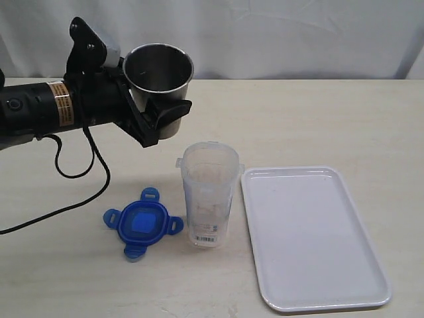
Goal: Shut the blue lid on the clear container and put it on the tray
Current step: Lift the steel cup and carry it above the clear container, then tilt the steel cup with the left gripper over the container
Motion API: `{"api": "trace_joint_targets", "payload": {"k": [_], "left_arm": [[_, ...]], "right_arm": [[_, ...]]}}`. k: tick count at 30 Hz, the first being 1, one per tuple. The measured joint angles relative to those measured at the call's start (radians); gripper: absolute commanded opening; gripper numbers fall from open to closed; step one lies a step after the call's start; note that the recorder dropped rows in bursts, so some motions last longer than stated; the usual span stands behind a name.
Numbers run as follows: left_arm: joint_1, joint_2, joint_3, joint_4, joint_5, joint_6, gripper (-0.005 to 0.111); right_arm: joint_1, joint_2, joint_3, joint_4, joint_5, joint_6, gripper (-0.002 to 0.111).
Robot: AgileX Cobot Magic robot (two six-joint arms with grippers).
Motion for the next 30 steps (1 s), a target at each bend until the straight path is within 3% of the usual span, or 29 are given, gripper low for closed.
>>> {"api": "trace_joint_targets", "payload": {"k": [10,14,18,30], "left_arm": [[-0.002,0.0,-0.001,-0.078,-0.021,-0.075,0.0],[-0.043,0.0,-0.017,-0.083,-0.017,-0.075,0.0],[-0.09,0.0,-0.055,-0.093,0.058,-0.045,0.0],[-0.092,0.0,-0.061,-0.033,0.12,-0.035,0.0]], "right_arm": [[0.0,0.0,0.0,0.0,0.0,0.0,0.004],[0.001,0.0,0.0,0.002,0.002,0.0,0.004],[0.001,0.0,0.0,0.002,0.002,0.0,0.004],[0.001,0.0,0.0,0.004,0.002,0.0,0.004]]}}
